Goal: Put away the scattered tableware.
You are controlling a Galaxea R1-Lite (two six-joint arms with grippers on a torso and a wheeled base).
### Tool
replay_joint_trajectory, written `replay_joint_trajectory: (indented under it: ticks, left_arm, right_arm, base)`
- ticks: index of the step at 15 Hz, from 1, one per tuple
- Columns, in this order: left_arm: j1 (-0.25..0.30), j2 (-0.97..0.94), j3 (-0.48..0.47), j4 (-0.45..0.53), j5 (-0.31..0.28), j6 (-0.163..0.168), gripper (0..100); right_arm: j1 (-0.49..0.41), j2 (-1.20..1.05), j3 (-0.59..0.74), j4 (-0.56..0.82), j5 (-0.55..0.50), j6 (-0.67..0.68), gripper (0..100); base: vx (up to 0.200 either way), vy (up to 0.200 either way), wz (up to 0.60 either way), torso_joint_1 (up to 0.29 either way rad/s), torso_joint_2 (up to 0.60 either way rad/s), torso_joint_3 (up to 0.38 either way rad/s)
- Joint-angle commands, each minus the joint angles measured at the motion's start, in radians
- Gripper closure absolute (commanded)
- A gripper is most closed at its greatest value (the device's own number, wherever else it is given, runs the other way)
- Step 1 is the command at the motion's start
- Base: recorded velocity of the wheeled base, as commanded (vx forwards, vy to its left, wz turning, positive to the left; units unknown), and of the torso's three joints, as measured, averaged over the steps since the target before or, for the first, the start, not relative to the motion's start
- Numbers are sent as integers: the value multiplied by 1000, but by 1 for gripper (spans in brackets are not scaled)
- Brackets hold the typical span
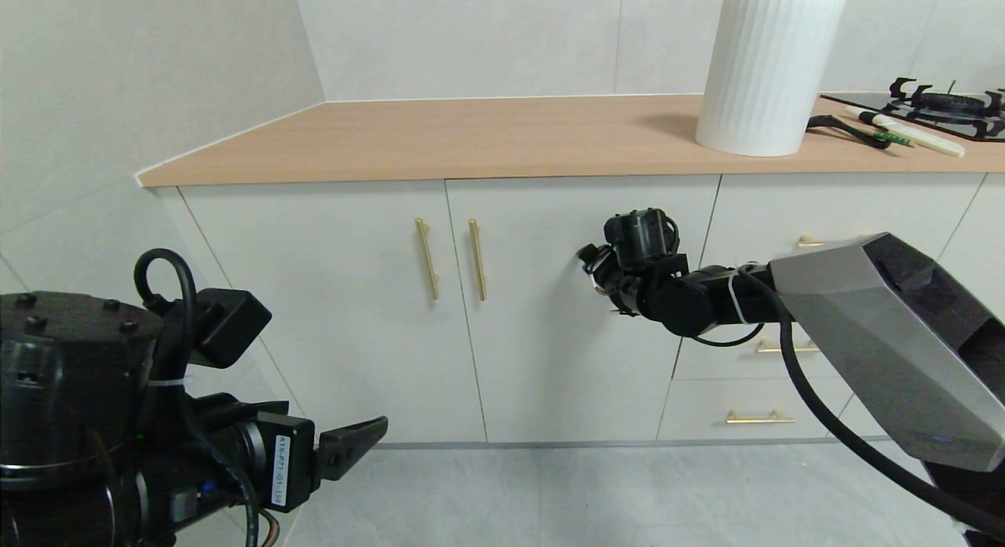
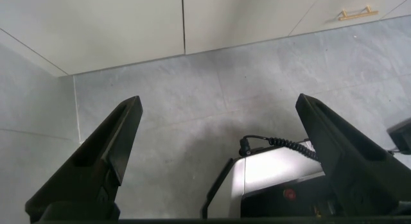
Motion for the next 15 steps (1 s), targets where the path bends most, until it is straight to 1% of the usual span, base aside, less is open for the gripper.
replay_joint_trajectory:
  ticks: [1,2,5,7,8,10,11,12,13,14,15]
  left_arm:
    - [0,1,0,0,0,0,0]
    - [0,1,0,0,0,0,0]
    - [0,1,0,0,0,0,0]
    - [0,1,0,0,0,0,0]
    - [0,1,0,0,0,0,0]
    - [0,1,0,0,0,0,0]
    - [0,-1,0,0,0,0,0]
    - [0,-1,0,0,0,0,0]
    - [0,-2,0,0,0,0,0]
    - [0,-5,0,0,0,0,0]
    - [0,-10,2,0,0,0,0]
  right_arm:
    - [-2,1,-6,-1,-1,0,0]
    - [-3,5,-15,1,-18,0,0]
    - [-3,8,-25,3,-23,0,0]
    - [-2,-8,-3,13,-13,0,0]
    - [3,-35,38,22,-6,0,0]
    - [24,-174,244,19,151,-4,0]
    - [27,-255,365,9,263,-16,0]
    - [27,-334,472,-30,376,-65,0]
    - [26,-387,561,-96,456,-128,0]
    - [26,-416,634,-186,479,-183,0]
    - [31,-439,692,-266,473,-220,0]
  base:
    - [0,0,0,0,0,0]
    - [0,0,0,0,0,0]
    - [0,0,0,0,0,0]
    - [0,0,0,0,0,0]
    - [0,0,0,0,0,0]
    - [0,0,0,0,0,0]
    - [0,0,0,0,0,0]
    - [0,0,0,0,0,0]
    - [0,0,0,0,0,0]
    - [0,0,0,0,0,0]
    - [0,0,0,0,0,0]
